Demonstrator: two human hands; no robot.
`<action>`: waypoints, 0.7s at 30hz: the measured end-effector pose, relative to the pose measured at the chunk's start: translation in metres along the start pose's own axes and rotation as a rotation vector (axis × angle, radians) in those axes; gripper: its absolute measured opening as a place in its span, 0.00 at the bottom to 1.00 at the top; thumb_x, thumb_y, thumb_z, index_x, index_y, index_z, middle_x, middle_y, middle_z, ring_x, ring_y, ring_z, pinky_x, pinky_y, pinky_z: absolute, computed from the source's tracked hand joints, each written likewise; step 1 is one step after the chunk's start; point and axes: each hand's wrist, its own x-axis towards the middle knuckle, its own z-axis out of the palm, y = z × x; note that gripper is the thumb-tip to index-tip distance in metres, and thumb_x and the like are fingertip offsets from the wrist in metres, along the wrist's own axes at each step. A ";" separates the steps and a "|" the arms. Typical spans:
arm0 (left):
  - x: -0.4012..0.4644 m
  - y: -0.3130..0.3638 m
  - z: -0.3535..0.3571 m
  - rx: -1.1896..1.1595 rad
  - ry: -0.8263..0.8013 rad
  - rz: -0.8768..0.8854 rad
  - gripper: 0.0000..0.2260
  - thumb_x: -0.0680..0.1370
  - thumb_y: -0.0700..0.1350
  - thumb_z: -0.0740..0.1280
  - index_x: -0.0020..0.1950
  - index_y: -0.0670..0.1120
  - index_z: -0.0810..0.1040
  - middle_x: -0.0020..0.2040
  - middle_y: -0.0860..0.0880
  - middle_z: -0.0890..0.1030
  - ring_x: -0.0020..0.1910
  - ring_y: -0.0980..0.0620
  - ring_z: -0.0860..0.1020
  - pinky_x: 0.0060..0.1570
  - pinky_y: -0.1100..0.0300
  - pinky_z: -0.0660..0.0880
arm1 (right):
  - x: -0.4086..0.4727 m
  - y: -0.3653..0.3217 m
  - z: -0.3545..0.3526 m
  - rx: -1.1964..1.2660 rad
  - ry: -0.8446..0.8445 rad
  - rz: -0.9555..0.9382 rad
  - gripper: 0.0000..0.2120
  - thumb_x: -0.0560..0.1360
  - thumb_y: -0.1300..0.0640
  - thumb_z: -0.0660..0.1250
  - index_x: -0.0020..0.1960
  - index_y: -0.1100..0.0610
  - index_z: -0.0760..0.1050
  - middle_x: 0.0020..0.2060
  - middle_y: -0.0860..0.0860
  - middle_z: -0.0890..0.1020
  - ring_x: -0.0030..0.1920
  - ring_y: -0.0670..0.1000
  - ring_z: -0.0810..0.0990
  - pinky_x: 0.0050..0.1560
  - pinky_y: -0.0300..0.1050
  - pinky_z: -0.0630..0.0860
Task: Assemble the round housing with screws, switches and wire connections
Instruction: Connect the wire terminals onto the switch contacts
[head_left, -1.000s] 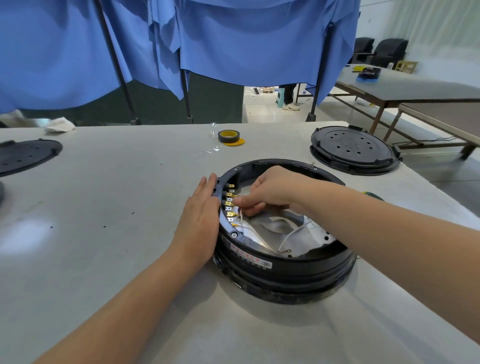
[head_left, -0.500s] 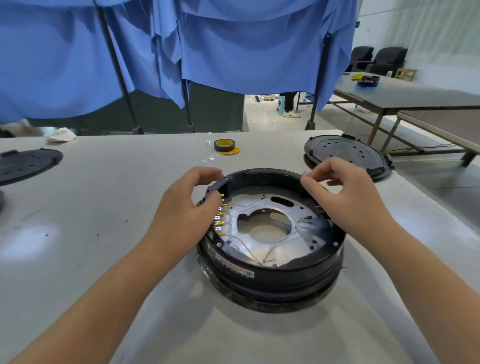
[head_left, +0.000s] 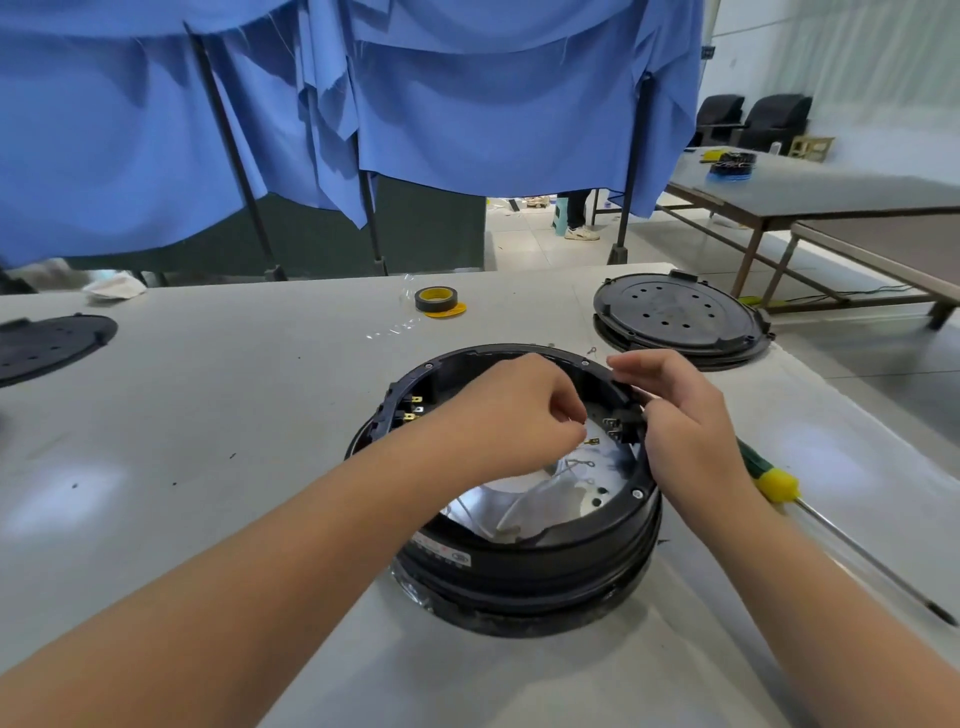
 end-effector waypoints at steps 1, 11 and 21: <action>0.008 0.003 0.003 0.035 -0.038 -0.016 0.08 0.76 0.46 0.68 0.52 0.48 0.84 0.44 0.54 0.82 0.39 0.61 0.78 0.36 0.70 0.72 | 0.000 0.000 -0.001 0.001 -0.010 0.000 0.27 0.67 0.77 0.51 0.48 0.50 0.75 0.47 0.47 0.80 0.52 0.43 0.78 0.52 0.39 0.75; 0.031 -0.001 0.029 0.205 -0.059 -0.108 0.05 0.76 0.47 0.69 0.49 0.47 0.81 0.48 0.48 0.81 0.48 0.49 0.79 0.45 0.58 0.75 | 0.001 -0.001 0.000 -0.039 -0.026 0.024 0.22 0.70 0.75 0.52 0.52 0.55 0.75 0.49 0.49 0.79 0.53 0.43 0.77 0.52 0.36 0.73; 0.021 -0.006 0.022 -0.048 0.016 0.033 0.02 0.75 0.45 0.70 0.45 0.49 0.82 0.37 0.56 0.80 0.32 0.62 0.74 0.32 0.70 0.68 | 0.000 -0.003 0.000 -0.039 -0.019 0.038 0.21 0.71 0.74 0.53 0.53 0.56 0.74 0.50 0.51 0.79 0.55 0.49 0.77 0.59 0.50 0.75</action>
